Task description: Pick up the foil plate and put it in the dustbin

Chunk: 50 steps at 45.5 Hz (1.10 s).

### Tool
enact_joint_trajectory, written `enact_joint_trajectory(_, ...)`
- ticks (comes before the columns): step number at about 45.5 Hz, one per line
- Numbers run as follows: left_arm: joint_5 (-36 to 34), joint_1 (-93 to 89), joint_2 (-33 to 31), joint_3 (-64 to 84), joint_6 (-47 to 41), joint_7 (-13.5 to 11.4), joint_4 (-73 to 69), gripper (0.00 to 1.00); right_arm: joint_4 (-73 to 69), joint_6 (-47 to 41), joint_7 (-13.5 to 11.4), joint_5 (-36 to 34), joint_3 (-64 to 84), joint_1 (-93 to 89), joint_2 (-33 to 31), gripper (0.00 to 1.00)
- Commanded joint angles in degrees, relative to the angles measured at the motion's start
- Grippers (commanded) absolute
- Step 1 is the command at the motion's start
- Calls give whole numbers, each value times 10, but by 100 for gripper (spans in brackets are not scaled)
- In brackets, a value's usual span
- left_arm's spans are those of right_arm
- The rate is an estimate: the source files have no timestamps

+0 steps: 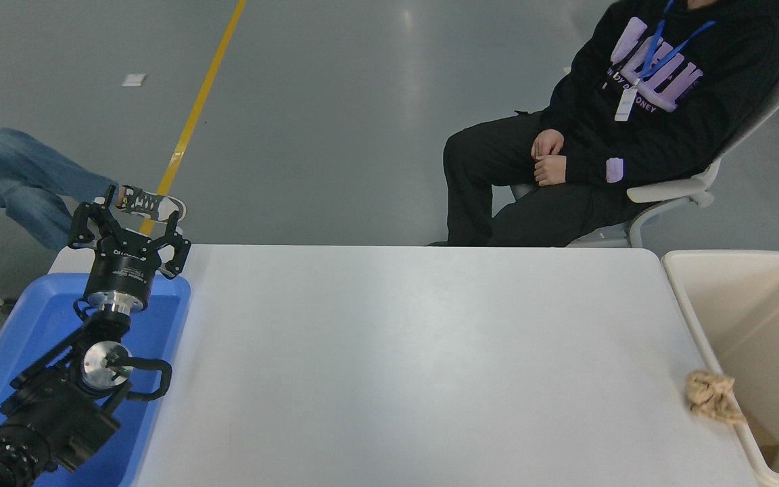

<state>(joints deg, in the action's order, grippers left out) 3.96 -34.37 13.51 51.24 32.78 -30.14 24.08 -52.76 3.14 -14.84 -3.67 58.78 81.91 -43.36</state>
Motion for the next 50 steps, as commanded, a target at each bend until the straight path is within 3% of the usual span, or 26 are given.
enact_joint_trajectory(1, 0, 0, 0, 0, 0, 0, 0, 99, -71, -51, -3, -3, 115, 96, 50, 100)
enact_joint_trajectory(12, 0, 0, 0, 0, 0, 0, 0, 99, -189, -148, -3, -4, 155, 220, 85, 100)
enact_joint_trajectory(25, 0, 0, -1, -1, 0, 0, 0, 99, -214, -473, -2, -3, 172, 387, 176, 100)
enact_joint_trajectory(37, 1, 0, -1, -1, 0, 0, 0, 99, -226, -481, 2, -6, 165, 522, 310, 100)
enact_joint_trajectory(50, 0, 0, -1, -1, 0, 0, 0, 99, -227, -481, 2, -13, 116, 560, 328, 100)
